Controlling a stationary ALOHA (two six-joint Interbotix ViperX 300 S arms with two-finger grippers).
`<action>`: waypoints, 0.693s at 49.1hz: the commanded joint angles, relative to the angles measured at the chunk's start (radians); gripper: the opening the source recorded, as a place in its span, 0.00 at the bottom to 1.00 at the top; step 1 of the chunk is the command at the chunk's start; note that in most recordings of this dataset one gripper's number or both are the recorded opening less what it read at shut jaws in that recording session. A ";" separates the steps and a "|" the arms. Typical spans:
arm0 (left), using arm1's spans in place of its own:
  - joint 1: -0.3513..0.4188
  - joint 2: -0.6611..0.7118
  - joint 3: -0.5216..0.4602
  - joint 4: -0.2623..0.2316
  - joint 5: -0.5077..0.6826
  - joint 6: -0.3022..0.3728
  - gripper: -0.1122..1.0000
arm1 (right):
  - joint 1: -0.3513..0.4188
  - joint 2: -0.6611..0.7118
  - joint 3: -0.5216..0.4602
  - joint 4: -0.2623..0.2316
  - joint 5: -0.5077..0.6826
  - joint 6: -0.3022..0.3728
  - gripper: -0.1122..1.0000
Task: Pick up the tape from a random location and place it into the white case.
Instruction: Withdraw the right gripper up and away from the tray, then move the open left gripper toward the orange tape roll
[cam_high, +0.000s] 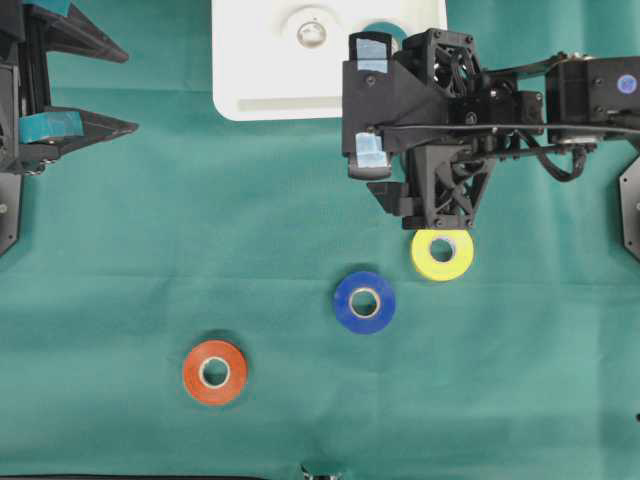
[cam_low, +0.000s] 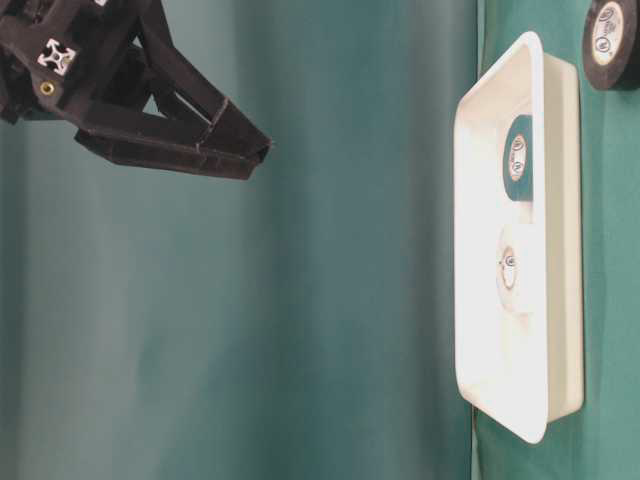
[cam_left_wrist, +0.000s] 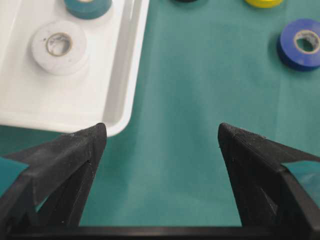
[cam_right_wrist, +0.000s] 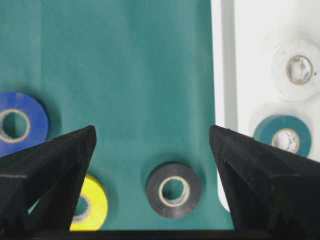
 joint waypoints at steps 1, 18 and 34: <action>0.002 -0.002 -0.011 -0.002 -0.003 0.002 0.91 | 0.002 -0.025 -0.028 -0.005 -0.006 0.002 0.91; -0.029 -0.002 -0.011 -0.002 -0.003 0.000 0.91 | 0.002 -0.025 -0.028 -0.015 -0.008 0.002 0.91; -0.160 -0.003 -0.011 -0.005 -0.009 0.000 0.91 | 0.000 -0.025 -0.028 -0.015 -0.009 0.002 0.91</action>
